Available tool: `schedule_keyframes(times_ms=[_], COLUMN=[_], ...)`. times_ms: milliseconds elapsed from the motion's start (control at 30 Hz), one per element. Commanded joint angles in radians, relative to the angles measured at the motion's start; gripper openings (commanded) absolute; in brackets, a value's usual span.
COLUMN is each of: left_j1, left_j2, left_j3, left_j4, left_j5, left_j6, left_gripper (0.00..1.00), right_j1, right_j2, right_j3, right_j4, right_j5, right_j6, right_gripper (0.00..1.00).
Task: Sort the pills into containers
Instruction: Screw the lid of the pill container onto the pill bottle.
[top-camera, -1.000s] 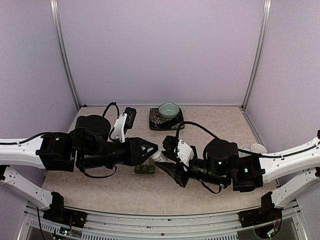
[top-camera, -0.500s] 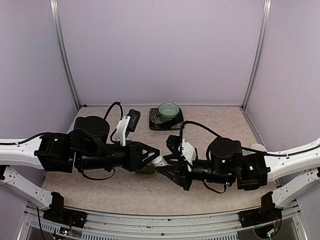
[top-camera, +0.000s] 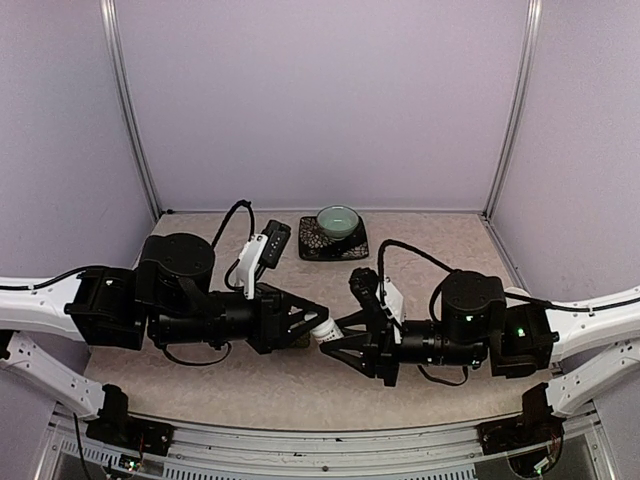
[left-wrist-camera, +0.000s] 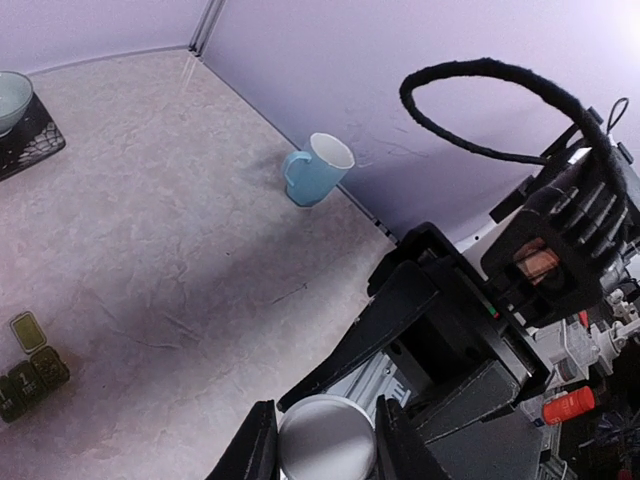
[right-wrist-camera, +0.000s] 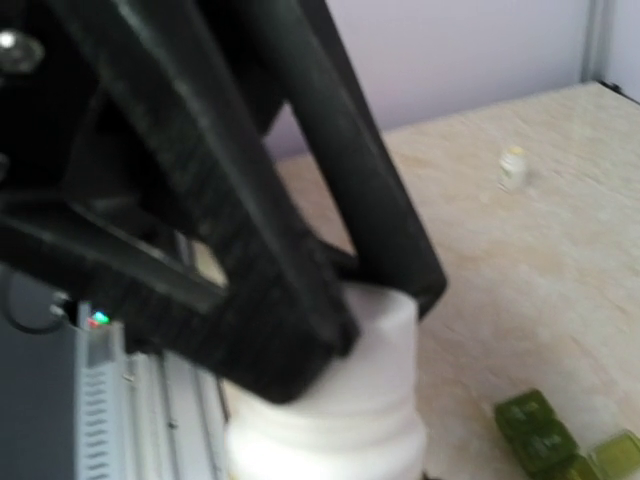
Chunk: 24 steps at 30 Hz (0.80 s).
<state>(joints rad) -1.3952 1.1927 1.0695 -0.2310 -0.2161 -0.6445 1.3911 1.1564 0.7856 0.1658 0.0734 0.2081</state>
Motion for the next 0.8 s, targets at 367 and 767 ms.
schedule_keyframes(times_ms=[367, 767], left_j1=[-0.025, -0.032], left_j2=[0.013, 0.009], left_j3=[-0.01, -0.012], left_j4=[0.108, 0.092], left_j5=[0.151, 0.228], left_j6=[0.067, 0.137], left_gripper=[0.29, 0.29], right_j1=[-0.007, -0.015], right_j2=[-0.03, -0.045], right_j3=[-0.024, -0.03], right_j4=[0.225, 0.238], right_j5=[-0.177, -0.244], right_j6=[0.063, 0.097], right_gripper=[0.27, 0.27])
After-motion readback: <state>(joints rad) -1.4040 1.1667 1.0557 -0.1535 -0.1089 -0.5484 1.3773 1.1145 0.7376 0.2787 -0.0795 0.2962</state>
